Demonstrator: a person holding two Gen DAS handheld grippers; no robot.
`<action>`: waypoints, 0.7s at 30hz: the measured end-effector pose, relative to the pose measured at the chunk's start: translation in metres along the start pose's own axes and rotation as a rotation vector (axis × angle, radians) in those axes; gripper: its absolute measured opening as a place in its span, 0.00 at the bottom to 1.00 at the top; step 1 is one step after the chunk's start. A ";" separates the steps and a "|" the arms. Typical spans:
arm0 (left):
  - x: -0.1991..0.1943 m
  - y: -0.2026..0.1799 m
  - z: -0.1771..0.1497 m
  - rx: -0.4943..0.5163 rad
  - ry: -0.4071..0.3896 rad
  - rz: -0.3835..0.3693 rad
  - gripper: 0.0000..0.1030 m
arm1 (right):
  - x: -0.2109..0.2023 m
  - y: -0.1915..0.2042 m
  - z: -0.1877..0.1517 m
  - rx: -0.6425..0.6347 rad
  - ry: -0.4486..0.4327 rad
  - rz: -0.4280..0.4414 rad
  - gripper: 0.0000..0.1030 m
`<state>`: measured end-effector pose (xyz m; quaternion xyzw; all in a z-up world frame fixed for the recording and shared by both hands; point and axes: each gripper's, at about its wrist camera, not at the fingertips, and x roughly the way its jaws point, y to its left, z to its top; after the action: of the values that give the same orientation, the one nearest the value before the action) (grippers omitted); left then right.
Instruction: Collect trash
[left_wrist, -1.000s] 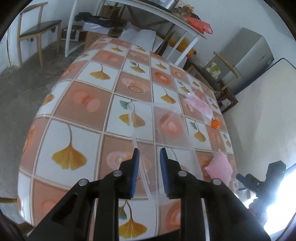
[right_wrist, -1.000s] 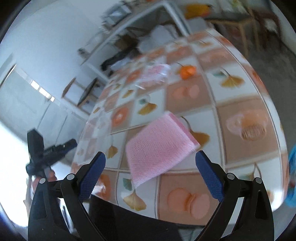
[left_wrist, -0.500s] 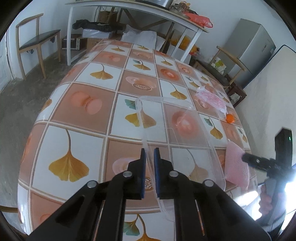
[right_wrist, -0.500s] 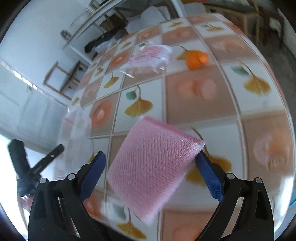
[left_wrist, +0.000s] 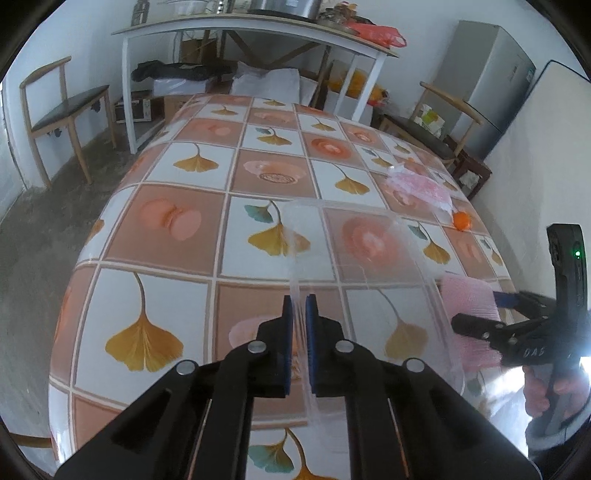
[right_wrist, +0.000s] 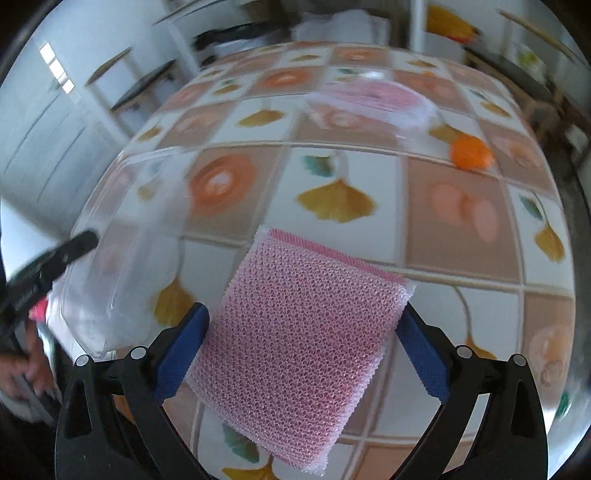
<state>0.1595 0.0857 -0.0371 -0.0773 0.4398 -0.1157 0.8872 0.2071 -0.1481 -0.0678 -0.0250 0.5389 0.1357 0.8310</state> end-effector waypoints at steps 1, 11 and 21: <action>-0.002 0.000 -0.002 0.004 0.006 -0.004 0.04 | 0.001 0.003 0.000 -0.028 0.007 -0.006 0.93; -0.020 0.000 -0.025 -0.041 0.034 -0.008 0.04 | -0.029 0.003 -0.021 -0.129 -0.015 -0.027 0.93; -0.022 0.000 -0.033 -0.067 0.037 0.020 0.04 | -0.047 0.003 -0.033 0.051 -0.091 -0.044 0.93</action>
<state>0.1208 0.0903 -0.0402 -0.1006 0.4607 -0.0935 0.8769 0.1597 -0.1607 -0.0390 -0.0095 0.5030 0.1047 0.8579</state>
